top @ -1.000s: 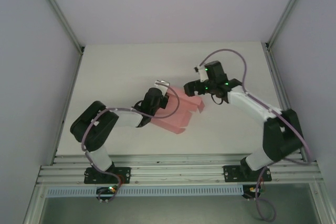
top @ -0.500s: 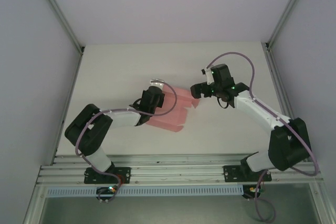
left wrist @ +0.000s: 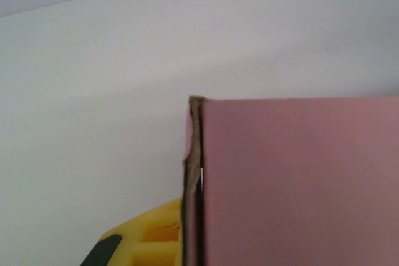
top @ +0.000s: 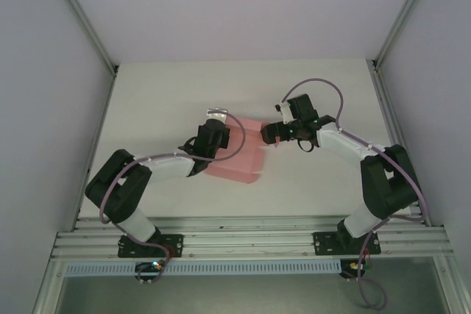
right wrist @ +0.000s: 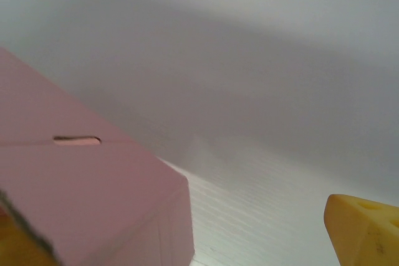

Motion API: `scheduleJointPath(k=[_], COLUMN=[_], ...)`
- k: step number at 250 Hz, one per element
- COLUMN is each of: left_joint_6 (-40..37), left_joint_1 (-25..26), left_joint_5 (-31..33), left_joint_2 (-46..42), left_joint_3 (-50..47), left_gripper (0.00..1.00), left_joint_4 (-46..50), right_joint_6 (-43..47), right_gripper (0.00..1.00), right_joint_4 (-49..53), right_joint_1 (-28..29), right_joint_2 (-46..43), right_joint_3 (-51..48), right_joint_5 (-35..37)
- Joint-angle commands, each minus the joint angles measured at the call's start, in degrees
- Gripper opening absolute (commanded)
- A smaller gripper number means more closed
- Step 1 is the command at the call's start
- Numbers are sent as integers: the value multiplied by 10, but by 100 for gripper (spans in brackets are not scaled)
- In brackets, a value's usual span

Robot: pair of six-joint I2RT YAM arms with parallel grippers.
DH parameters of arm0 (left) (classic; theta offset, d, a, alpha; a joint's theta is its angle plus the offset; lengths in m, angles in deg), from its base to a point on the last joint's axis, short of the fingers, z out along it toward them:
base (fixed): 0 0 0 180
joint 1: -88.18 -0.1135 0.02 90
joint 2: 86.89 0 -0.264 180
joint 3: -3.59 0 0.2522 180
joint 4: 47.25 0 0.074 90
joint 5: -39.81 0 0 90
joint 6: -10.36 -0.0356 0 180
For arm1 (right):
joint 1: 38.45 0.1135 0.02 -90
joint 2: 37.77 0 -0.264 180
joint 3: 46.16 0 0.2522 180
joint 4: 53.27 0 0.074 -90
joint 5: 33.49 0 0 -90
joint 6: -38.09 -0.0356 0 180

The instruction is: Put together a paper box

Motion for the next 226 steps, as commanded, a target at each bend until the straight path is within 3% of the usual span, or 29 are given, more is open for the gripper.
scheduleJointPath(k=[1,43,89,105,157,226], left_joint_6=[30,73,114,136,172,179], left_joint_1=[-4,-6,-24,-37,-68,-67], left_joint_5=[-20,-9,-22,-38,-93,-113], left_joint_2=[-1,7,-22,-32,-45,-64], left_joint_3=[17,33,14,5,-5,-1], left_gripper=[0,0,0,0,0,0], left_joint_4=[6,28,28,31,35,56], right_joint_6=[-44,-127,-111,-104,-101,-98], right_gripper=[100,100,100,100,100,100], right_joint_4=[-103,-222,-139,-112,-73,-93], right_joint_1=[7,14,13,10,1,3], right_joint_2=[6,-5,-74,-102,-173,-133], right_joint_3=[-15,-53,-93,-112,-162,-137], right_joint_5=[-93,-114,85,121,118,89])
